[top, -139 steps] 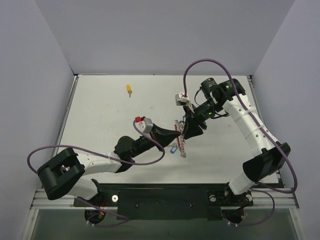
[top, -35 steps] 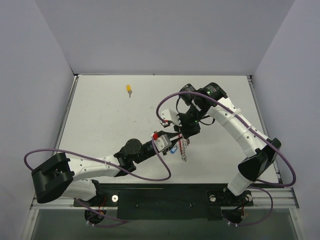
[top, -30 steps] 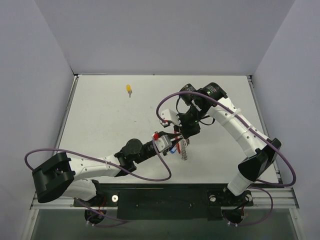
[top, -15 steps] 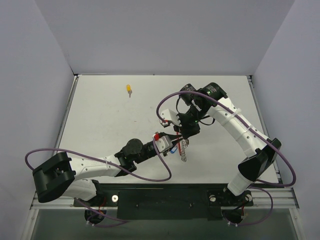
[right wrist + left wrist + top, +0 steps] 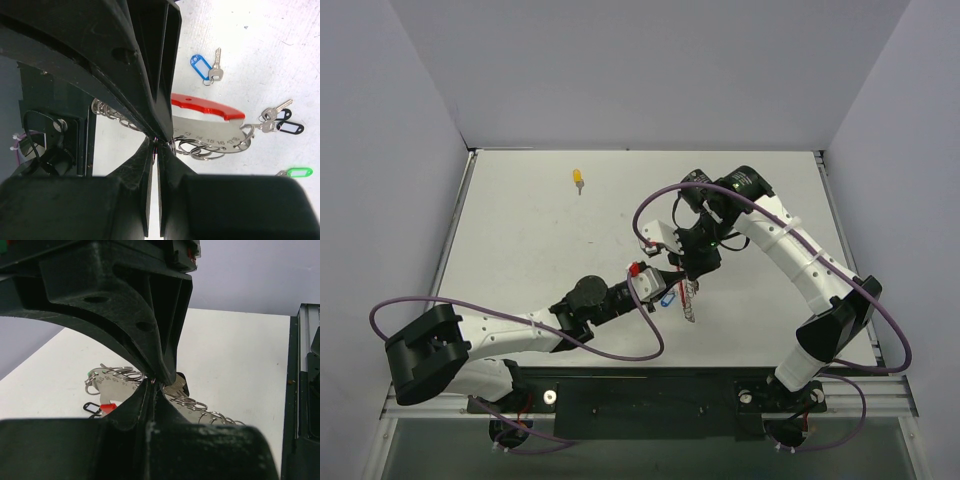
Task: Put the keys on the keyring
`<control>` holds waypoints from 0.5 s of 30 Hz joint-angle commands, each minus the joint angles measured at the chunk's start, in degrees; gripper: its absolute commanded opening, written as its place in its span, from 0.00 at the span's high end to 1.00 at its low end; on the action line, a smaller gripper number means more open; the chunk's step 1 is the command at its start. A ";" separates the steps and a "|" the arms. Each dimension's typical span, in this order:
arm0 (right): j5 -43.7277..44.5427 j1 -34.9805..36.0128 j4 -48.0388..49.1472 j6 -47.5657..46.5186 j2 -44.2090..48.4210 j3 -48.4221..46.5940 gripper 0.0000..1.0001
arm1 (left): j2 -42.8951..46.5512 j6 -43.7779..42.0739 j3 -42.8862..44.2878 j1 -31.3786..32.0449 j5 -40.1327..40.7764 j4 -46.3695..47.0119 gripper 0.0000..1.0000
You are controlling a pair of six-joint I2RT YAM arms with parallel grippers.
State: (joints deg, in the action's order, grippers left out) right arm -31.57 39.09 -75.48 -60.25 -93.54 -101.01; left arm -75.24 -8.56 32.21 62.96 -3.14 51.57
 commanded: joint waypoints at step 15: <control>-21.59 -11.48 -14.52 -2.14 4.67 0.90 0.56 | 4.31 24.72 -9.43 -5.74 7.78 20.57 1.00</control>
State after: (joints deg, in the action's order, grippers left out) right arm -42.44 31.42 -75.37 -60.29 -93.01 -100.86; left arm -73.10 6.07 26.44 59.24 0.01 57.23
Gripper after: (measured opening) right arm 0.432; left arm 0.022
